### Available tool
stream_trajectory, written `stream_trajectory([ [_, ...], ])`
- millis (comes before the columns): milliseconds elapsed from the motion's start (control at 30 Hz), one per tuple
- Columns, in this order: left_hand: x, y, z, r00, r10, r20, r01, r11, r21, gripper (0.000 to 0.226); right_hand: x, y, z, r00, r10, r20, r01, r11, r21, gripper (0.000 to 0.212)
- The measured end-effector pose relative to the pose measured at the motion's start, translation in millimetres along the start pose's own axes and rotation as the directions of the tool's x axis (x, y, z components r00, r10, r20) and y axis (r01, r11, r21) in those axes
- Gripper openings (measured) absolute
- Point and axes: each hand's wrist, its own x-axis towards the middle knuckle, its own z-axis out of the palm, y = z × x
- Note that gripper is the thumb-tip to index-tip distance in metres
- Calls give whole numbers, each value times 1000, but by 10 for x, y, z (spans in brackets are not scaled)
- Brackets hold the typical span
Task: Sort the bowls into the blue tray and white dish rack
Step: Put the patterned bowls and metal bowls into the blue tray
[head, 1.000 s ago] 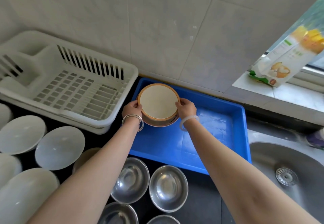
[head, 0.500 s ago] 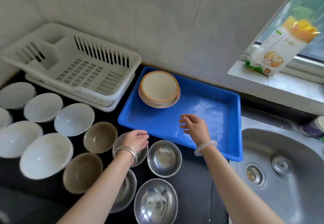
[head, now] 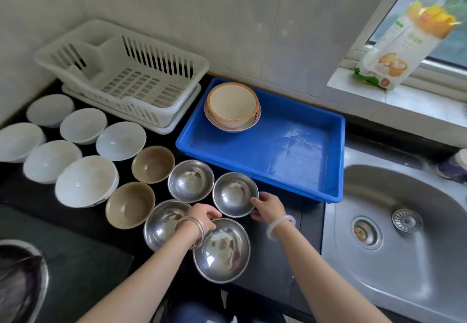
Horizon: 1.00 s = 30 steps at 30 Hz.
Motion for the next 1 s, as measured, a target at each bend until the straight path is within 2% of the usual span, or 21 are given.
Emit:
stream_trajectory([
  [133, 3, 26, 32, 999, -4, -41, 8, 993, 114, 34, -28, -56, 4, 999, 1, -44, 1, 999, 46, 12],
  [267, 24, 29, 40, 999, 6, -48, 0, 994, 113, 28, -167, -122, -129, 996, -29, -80, 33, 998, 45, 19],
  [367, 56, 42, 21, 1000, 6, -30, -5, 999, 39, 24, -289, -157, -283, 995, -66, -72, 69, 997, 39, 19],
  [567, 123, 176, 82, 995, 13, -100, -33, 981, -194, 19, -408, -202, -568, 982, -137, -130, 145, 988, 54, 23],
  [800, 221, 231, 179, 997, -14, -69, -13, 926, -377, 27, -476, 4, -644, 967, -133, -217, 126, 991, -47, 14],
  [900, 229, 186, 193, 998, -27, -49, 1, 885, -466, 30, -486, 66, -617, 962, -141, -233, 117, 987, -113, 10],
  [1000, 184, 163, 193, 998, -50, 26, 55, 801, -596, 32, -494, 108, -565, 959, -136, -248, 105, 985, -134, 11],
])
